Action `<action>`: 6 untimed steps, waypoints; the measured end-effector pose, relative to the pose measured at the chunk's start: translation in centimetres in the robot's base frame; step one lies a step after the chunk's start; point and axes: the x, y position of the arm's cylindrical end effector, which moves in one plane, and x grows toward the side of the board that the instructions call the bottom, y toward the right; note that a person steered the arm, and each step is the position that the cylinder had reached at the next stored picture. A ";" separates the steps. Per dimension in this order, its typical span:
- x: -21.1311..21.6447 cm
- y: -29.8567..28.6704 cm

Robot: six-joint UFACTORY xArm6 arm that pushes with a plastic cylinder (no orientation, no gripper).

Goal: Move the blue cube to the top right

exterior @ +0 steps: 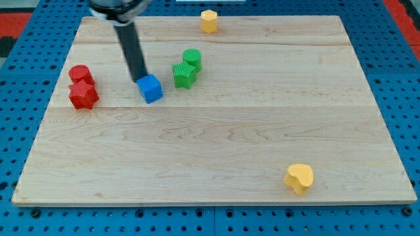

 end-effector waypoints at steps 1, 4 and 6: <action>5.2 1.1; 8.1 6.8; 5.8 16.2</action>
